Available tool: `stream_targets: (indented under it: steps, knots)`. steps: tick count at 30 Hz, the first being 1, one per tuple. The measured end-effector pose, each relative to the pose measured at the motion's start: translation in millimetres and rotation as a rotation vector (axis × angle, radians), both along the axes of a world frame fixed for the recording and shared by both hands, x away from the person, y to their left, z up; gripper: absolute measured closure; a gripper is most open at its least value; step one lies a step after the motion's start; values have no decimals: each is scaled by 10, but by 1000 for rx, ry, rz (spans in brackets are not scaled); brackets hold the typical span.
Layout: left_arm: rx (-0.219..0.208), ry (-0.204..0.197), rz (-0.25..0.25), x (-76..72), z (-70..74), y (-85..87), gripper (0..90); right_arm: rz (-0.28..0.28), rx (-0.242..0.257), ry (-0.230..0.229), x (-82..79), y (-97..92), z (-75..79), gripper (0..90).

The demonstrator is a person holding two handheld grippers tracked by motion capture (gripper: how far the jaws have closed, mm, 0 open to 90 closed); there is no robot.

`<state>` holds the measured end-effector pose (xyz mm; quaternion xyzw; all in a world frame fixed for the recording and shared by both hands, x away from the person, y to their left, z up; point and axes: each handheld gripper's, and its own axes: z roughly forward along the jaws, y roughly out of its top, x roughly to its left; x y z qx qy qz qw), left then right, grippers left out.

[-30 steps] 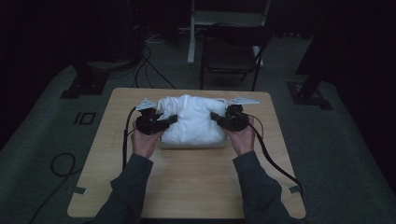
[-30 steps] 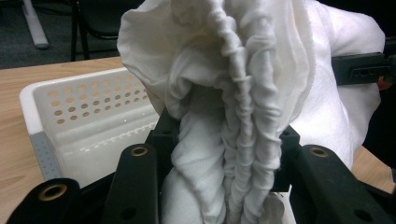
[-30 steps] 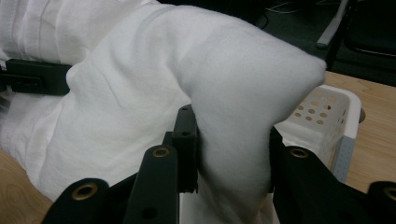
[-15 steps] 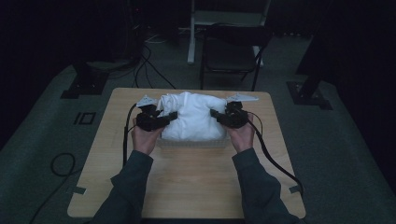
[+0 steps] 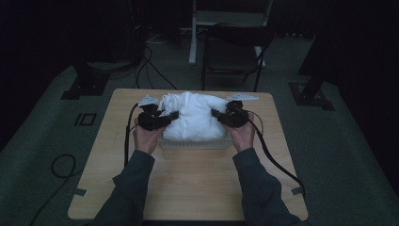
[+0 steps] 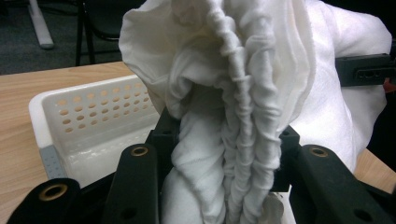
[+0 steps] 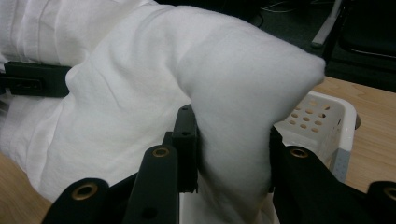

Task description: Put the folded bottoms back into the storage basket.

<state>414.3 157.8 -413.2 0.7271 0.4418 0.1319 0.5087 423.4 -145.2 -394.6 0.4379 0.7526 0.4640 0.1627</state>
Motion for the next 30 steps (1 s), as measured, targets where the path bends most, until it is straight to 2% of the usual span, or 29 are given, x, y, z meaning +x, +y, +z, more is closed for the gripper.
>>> stream_targets:
  steps: [30]
  knots:
    - [21, 4, 16, 198, -76, -52, 578, -26, -9, 11, 181, 1, -79, 701]
